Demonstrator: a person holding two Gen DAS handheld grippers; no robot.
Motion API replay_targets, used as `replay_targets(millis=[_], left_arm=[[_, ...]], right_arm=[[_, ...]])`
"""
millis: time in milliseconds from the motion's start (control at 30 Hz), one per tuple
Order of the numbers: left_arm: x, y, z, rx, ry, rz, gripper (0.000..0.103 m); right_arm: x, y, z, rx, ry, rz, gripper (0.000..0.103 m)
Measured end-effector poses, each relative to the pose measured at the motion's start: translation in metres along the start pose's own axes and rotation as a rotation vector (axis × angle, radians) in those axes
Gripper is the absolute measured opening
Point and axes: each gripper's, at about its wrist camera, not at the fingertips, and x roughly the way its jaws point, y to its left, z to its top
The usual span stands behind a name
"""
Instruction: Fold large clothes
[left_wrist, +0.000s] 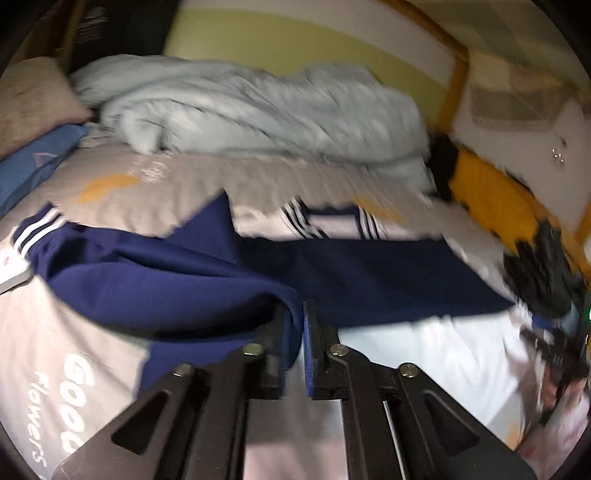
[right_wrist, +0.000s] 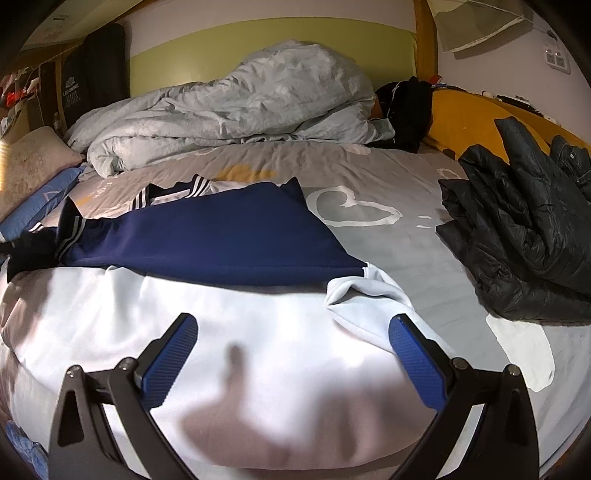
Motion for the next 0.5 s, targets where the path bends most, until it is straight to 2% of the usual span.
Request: replay_targets(millis=[67, 167, 200, 267, 367, 467, 500], left_arm=[[0.001, -0.006, 0.000, 0.045, -0.004, 0.027, 0.031], [-0.016, -0.001, 0.008, 0.023, -0.070, 0.018, 0.042], [-0.025, 0.005, 0.012, -0.003, -0.098, 0.020, 0.044], [-0.039, 0.018, 0.019, -0.050, -0.142, 0.040, 0.056], [-0.055, 0.056, 0.029, -0.164, -0.202, 0.102, 0.064], [-0.060, 0.107, 0.035, -0.312, -0.217, 0.159, 0.067], [-0.056, 0.126, 0.037, -0.355, -0.193, 0.218, 0.068]], right_arm=[[-0.001, 0.000, 0.000, 0.000, 0.001, 0.001, 0.103], [0.000, 0.001, -0.001, -0.003, 0.001, -0.004, 0.103], [0.000, 0.001, -0.001, -0.004, 0.002, -0.007, 0.103], [0.001, 0.002, -0.002, -0.009, 0.004, -0.013, 0.103], [0.002, 0.004, -0.003, -0.018, 0.005, -0.022, 0.103], [0.002, 0.005, -0.003, -0.025, 0.005, -0.027, 0.103], [0.002, 0.006, -0.004, -0.026, 0.005, -0.028, 0.103]])
